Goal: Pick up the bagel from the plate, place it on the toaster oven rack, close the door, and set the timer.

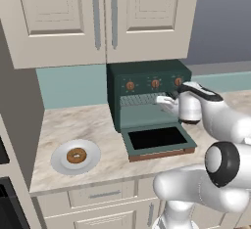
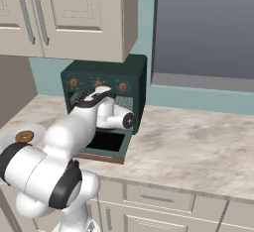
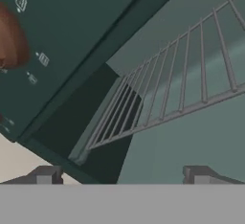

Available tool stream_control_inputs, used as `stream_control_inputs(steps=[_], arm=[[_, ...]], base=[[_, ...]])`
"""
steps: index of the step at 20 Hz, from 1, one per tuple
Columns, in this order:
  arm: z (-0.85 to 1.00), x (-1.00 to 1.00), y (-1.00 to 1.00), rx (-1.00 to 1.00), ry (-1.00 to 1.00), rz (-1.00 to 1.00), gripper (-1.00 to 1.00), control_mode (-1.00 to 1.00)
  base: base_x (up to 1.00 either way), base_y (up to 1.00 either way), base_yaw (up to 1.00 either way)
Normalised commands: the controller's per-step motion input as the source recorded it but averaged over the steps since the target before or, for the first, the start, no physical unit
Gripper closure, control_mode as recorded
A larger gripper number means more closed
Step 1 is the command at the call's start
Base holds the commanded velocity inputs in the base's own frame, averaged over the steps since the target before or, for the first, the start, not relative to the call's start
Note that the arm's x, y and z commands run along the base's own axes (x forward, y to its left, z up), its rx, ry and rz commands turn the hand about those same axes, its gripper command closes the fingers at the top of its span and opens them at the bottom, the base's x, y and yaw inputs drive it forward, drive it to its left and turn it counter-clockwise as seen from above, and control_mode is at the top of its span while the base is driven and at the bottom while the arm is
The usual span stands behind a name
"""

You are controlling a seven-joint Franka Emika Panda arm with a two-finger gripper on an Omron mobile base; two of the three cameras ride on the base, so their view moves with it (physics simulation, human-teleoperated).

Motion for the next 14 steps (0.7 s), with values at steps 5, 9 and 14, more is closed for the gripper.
stream_control_inputs(steps=[5, 9, 14], arm=[[-0.13, 0.43, 0.04, 0.0, 0.0, 0.0, -1.0, -1.0], [-0.11, 0.38, 0.0, 0.0, 0.0, 0.0, -1.0, -1.0], [-0.15, 0.31, 0.0, 0.0, 0.0, 0.0, -1.0, -1.0]], base=[[0.0, 0.0, 0.0], [0.0, 0.0, 0.0], [0.0, 0.0, 0.0]])
